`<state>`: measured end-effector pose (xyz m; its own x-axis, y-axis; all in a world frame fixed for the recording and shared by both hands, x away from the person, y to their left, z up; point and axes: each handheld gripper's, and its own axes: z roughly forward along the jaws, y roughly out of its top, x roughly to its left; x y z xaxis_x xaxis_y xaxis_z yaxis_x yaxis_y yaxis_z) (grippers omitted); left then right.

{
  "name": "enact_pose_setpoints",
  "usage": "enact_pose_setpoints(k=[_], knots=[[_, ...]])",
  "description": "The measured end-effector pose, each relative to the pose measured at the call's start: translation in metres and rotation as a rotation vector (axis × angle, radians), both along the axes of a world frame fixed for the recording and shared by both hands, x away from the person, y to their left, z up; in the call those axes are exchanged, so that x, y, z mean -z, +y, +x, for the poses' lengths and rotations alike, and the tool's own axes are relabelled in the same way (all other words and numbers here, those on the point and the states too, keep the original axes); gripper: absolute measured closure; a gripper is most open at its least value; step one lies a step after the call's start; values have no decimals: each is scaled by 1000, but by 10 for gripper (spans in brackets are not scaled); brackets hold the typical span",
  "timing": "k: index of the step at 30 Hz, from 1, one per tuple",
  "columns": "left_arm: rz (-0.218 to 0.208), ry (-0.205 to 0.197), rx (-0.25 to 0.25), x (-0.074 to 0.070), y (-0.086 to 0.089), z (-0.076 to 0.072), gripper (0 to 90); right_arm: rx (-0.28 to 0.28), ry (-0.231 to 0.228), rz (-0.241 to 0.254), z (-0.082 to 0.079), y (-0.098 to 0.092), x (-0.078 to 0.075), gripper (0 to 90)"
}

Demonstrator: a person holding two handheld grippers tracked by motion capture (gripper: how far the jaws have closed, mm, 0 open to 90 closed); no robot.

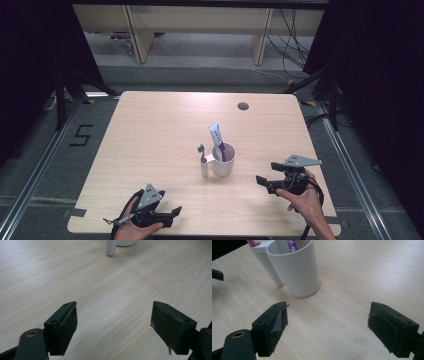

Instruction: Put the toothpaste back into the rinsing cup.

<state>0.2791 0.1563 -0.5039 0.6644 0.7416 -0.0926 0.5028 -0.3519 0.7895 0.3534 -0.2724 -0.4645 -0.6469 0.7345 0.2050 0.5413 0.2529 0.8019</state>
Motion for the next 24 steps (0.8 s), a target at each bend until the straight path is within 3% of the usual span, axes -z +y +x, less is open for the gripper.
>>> enact_pose_setpoints(k=[5,7,8,9,14,15,17,19,22,23,24], knots=[[-7,0,-12,0,1,-1,211,-4,-29,-25,-4,-6,4,170],[7,-2,-4,-1,2,0,211,-5,-14,-34,-8,-8,4,170],[11,0,-4,-1,2,-1,211,2,-8,-15,-9,-7,6,170],[10,2,-8,-1,1,-1,211,-8,-23,-36,-9,-9,6,170],[-7,1,-12,1,-1,-2,211,-5,14,-45,-19,-11,8,170],[9,1,-3,1,0,-1,211,-22,-14,-60,-18,-12,9,170],[8,1,-3,1,0,-1,211,-12,9,-48,-22,-11,9,169],[6,-1,-2,1,0,-1,211,-20,-7,-65,-24,-12,9,169],[6,-2,-2,1,1,-2,211,-25,18,-60,-29,-11,11,169],[6,-2,-2,1,1,-2,211,-26,-19,-89,-29,-13,11,170],[7,-2,-1,1,1,-2,211,-28,20,-67,-31,-11,12,169]])
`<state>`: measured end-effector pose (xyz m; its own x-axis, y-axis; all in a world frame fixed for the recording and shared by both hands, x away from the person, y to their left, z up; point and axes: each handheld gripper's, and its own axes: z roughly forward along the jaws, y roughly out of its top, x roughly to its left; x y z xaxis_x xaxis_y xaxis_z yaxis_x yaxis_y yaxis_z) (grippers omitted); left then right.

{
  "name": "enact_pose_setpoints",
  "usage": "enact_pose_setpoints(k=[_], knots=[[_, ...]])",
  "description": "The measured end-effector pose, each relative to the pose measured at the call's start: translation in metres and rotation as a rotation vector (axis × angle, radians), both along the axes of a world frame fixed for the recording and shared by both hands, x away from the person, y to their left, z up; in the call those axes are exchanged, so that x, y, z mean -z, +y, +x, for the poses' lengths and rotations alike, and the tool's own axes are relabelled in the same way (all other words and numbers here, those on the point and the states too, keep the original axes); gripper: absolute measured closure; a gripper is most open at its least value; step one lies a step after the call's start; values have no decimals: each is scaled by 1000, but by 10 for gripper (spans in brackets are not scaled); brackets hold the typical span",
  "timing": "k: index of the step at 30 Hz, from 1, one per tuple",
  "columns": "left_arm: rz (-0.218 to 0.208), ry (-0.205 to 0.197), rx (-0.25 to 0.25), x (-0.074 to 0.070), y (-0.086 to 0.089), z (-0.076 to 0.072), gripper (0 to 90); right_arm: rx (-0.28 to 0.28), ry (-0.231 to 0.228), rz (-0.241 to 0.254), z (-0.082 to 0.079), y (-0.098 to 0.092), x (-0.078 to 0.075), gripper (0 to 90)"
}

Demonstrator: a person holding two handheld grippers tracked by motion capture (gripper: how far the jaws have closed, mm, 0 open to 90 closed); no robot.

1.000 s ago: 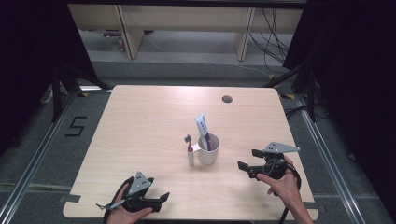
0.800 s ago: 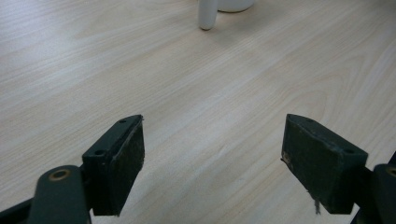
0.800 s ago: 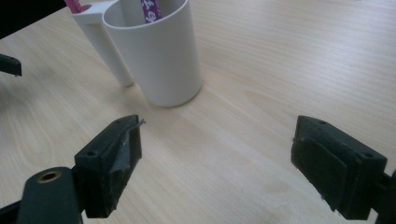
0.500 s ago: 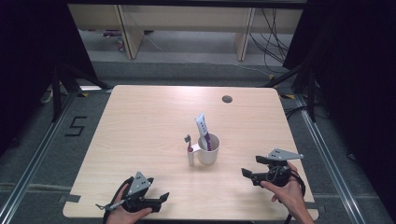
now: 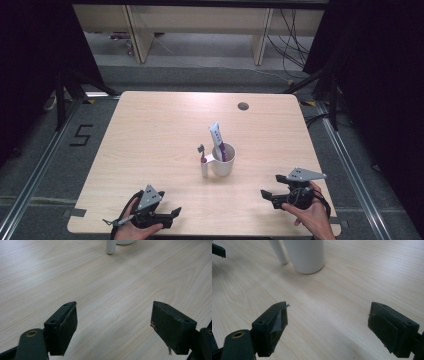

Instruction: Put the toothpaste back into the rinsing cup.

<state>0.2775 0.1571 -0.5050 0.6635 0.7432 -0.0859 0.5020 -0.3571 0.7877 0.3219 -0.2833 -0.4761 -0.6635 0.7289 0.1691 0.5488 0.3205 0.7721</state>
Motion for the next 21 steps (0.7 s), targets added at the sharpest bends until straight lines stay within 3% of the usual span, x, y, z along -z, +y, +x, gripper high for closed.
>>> enact_pose_setpoints(k=[1,2,3,4,5,6,7,14,19,21], knots=[[0,0,0,0,0,0,211,-14,-28,-22,1,-2,0,169],[-9,-3,-6,0,-1,0,211,-5,1,-6,-2,-1,1,169],[-13,-4,-9,1,-1,0,211,-19,-26,-25,-1,-2,2,169],[2,-3,-1,0,0,0,211,-6,7,-18,-4,-1,2,169],[-13,-4,-8,1,-1,0,211,-15,-32,-37,-4,-3,3,168],[-15,-4,-9,1,-1,0,211,-15,11,-20,-6,-2,3,168],[-14,-4,-8,1,-1,0,211,-18,-28,-44,-6,-3,5,167],[3,-2,4,0,0,0,211,-36,36,-63,-14,-1,9,166],[1,-3,5,0,-1,-1,209,-40,10,-92,-16,-4,11,166],[2,-4,5,0,-1,-1,207,-20,52,-82,-20,-3,12,166]])
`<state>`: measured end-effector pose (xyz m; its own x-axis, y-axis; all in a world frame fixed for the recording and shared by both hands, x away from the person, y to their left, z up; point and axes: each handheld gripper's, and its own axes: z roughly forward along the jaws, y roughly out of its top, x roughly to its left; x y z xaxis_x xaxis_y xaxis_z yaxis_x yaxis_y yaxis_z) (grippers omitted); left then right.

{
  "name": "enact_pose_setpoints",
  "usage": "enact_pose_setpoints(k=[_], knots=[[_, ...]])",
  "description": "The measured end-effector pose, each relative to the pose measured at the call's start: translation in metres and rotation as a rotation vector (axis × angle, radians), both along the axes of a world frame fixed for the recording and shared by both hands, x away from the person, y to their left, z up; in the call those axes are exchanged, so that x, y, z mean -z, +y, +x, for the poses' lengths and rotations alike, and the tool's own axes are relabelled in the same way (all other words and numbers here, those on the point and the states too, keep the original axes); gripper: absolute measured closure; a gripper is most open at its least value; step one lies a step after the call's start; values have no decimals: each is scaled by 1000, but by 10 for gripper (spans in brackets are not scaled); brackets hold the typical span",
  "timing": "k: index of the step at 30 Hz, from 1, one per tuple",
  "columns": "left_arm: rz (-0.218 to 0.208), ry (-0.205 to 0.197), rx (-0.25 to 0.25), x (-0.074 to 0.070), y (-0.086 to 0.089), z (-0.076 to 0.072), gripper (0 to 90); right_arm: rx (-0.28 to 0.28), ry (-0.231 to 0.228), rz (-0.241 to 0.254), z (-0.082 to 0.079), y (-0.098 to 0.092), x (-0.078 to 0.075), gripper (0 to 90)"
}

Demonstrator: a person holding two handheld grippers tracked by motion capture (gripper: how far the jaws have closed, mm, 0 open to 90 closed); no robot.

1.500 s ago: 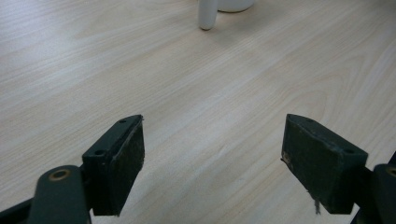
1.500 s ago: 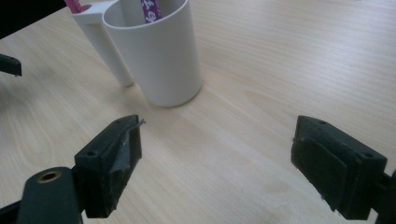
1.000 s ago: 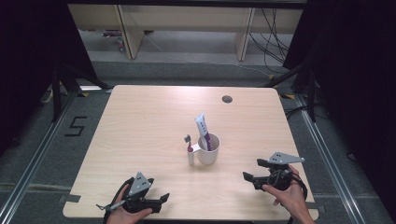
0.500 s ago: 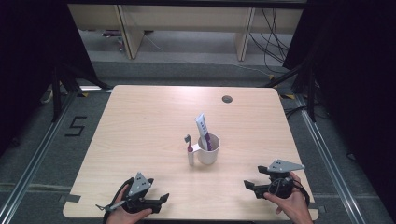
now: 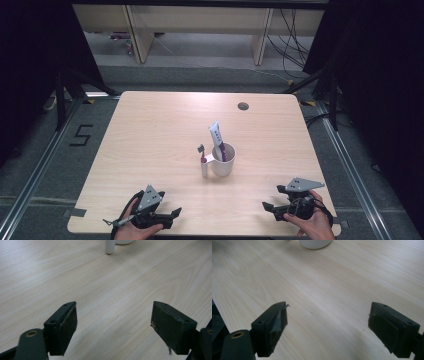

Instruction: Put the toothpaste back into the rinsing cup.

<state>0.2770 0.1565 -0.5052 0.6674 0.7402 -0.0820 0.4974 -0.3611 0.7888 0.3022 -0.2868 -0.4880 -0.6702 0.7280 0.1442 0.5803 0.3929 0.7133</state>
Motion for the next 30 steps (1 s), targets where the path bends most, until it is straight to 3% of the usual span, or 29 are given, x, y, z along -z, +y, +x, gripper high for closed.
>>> enact_pose_setpoints(k=[2,4,5,7,8,11,16,18,27,29,30], knots=[[0,0,0,0,0,0,207,-17,-36,-24,0,-2,1,166],[1,0,0,0,0,0,207,-10,-5,-12,-3,-2,1,166],[0,-2,0,0,0,0,207,-22,-30,-27,-2,-4,1,166],[3,0,1,0,0,0,207,-22,-6,-25,-4,-4,2,166],[7,1,5,0,0,0,207,5,18,-22,-8,-3,2,166],[11,-3,-1,1,0,0,207,-27,-3,-39,-7,-6,4,166],[15,-2,1,1,0,1,206,-32,0,-59,-10,-8,6,166],[14,0,-2,1,0,1,206,-20,23,-63,-13,-7,6,166],[12,6,3,1,0,1,206,-31,-3,-64,-13,-9,10,166],[10,4,4,2,0,1,206,-15,32,-71,-15,-9,9,166],[10,4,4,2,0,1,206,-31,11,-76,-13,-11,9,166]])
